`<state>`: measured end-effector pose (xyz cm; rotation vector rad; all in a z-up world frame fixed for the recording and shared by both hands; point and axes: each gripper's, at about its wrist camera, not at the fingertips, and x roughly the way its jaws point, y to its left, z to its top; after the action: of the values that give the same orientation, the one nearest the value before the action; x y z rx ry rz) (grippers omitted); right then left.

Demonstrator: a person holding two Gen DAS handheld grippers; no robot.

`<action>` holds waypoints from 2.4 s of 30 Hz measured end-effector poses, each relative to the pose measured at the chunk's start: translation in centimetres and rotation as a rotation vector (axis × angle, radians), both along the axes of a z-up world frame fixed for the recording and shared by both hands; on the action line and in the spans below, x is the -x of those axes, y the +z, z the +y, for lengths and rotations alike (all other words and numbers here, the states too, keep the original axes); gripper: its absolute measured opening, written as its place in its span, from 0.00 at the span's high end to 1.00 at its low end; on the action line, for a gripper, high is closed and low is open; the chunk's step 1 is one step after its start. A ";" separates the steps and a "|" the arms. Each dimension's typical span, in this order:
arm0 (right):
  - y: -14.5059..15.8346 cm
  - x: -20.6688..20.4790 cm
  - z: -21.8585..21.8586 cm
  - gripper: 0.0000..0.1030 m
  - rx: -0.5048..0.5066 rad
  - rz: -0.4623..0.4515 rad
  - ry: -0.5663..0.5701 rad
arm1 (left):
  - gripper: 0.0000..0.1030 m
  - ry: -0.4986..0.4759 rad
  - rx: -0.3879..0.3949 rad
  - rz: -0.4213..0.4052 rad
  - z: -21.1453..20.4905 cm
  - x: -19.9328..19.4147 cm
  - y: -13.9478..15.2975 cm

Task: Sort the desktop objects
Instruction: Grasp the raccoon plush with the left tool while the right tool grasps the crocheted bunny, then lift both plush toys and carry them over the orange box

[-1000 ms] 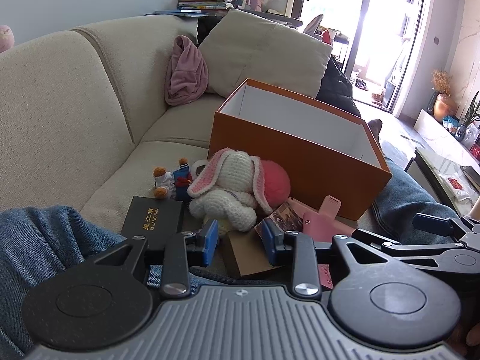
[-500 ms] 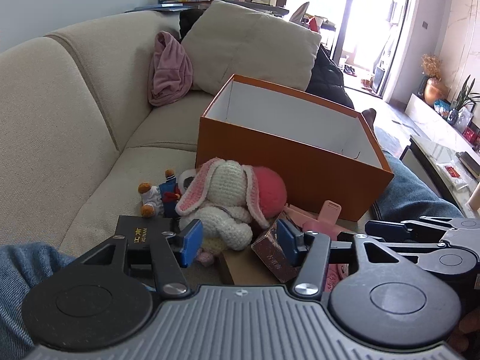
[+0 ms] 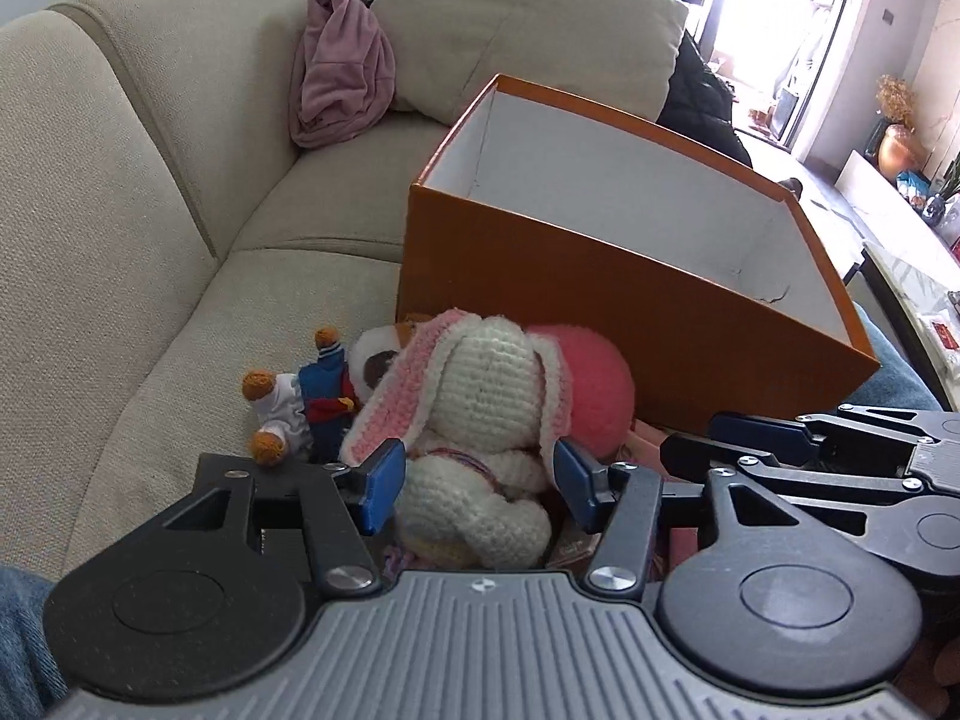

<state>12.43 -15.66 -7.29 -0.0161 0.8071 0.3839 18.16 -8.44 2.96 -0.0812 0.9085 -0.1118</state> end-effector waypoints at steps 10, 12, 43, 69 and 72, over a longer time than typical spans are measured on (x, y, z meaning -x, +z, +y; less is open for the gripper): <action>0.4 -2.8 4.0 0.57 -0.114 0.060 0.132 | 0.38 -0.202 -0.250 0.034 3.4 -3.0 1.5; 0.7 -3.2 5.0 0.55 -0.087 0.029 0.138 | 0.38 -0.271 -0.288 0.048 4.0 -4.3 1.3; 0.0 -6.8 6.2 0.55 -0.114 0.164 0.178 | 0.35 -0.720 -0.210 0.371 4.7 -11.8 -6.1; 3.9 0.1 -3.7 0.55 0.205 0.050 -0.066 | 0.56 -0.237 -0.071 -0.138 -4.7 1.6 3.6; 2.9 -0.1 -4.9 0.55 0.203 0.070 -0.104 | 0.56 -0.259 -0.088 -0.123 -7.0 2.0 1.6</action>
<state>12.50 -20.57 -4.35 -0.1502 0.9094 0.2042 16.20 -15.40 4.60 0.1245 0.7968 -0.3141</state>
